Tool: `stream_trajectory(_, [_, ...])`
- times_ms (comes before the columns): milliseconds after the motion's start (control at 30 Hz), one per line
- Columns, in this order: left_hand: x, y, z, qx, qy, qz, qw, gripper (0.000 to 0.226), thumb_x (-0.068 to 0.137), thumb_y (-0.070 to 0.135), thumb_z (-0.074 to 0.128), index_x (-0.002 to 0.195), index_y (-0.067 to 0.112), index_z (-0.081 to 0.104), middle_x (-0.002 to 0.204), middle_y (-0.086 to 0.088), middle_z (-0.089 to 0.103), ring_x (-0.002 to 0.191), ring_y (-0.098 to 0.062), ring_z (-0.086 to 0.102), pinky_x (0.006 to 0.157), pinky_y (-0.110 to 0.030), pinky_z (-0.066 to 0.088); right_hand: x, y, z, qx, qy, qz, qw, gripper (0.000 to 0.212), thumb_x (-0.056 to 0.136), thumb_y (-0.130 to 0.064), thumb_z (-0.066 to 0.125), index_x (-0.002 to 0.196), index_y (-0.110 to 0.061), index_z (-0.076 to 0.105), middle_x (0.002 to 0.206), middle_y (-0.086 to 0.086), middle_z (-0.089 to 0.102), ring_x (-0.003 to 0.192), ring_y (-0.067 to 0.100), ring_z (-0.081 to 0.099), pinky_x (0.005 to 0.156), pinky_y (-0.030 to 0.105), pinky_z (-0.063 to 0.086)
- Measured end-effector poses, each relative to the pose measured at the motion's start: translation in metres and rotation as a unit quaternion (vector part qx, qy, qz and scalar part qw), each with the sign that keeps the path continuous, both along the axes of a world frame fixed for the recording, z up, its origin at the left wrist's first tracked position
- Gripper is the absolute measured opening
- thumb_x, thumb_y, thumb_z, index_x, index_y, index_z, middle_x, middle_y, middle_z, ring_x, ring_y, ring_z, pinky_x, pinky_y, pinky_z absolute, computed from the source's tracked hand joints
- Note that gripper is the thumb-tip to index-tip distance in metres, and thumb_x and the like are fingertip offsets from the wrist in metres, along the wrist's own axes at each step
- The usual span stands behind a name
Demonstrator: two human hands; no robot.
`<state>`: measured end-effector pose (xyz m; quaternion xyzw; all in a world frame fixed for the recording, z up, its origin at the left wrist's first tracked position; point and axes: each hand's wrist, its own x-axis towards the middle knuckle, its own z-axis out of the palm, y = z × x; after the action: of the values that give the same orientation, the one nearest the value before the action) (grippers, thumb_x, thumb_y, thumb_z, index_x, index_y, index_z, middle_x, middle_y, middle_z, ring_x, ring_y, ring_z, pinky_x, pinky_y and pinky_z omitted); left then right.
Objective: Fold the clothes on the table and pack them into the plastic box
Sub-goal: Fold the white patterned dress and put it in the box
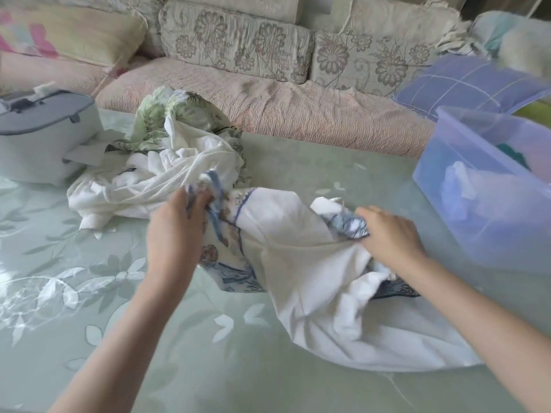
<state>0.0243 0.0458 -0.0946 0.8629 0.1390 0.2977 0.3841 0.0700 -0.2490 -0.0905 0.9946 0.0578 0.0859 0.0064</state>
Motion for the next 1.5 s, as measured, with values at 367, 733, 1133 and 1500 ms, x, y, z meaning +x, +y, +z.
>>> stream_trajectory(367, [0.000, -0.013, -0.023, -0.070, 0.123, -0.155, 0.978, 0.095, 0.077, 0.029, 0.076, 0.150, 0.015, 0.018, 0.153, -0.011, 0.018, 0.139, -0.025, 0.023, 0.113, -0.035, 0.020, 0.012, -0.032, 0.006, 0.411, 0.252, -0.055, 0.874, 0.060, 0.083, -0.056, 0.055, 0.135, -0.026, 0.048, 0.124, -0.007, 0.047, 0.115, 0.007, 0.042, 0.093, 0.023, 0.031])
stream_trajectory(733, [-0.032, -0.062, -0.051, 0.207, 0.197, -0.309, 0.907, 0.078, 0.075, 0.081, 0.016, 0.146, 0.049, 0.010, 0.158, 0.008, -0.013, 0.142, -0.010, -0.022, 0.113, -0.055, -0.007, -0.008, -0.015, -0.032, 0.158, 0.112, -0.029, 0.981, 0.026, 0.085, -0.034, 0.067, 0.094, -0.013, 0.055, 0.102, 0.014, 0.066, 0.099, 0.030, 0.060, 0.069, 0.032, 0.038])
stream_trajectory(1133, [0.002, -0.023, -0.072, 0.275, 0.140, -0.146, 0.940, 0.047, 0.087, 0.016, 0.038, 0.126, 0.031, 0.060, 0.144, -0.006, 0.045, 0.133, -0.029, 0.039, 0.102, -0.057, 0.028, -0.080, 0.026, -0.015, 0.098, 0.225, 0.113, 0.963, 0.036, 0.093, -0.028, 0.053, 0.064, -0.019, 0.034, 0.070, 0.003, 0.050, 0.071, 0.023, 0.055, 0.061, 0.034, 0.030])
stream_trajectory(1500, [0.004, -0.015, -0.043, 0.164, 0.107, -0.134, 0.972, 0.062, 0.080, -0.012, 0.052, 0.133, 0.020, 0.053, 0.149, -0.016, 0.034, 0.141, -0.034, 0.022, 0.113, -0.045, 0.019, -0.026, 0.009, -0.003, 0.265, 0.188, 0.084, 0.942, 0.086, 0.065, -0.074, 0.062, 0.139, -0.036, 0.042, 0.134, -0.015, 0.046, 0.129, 0.010, 0.041, 0.110, 0.034, 0.032])
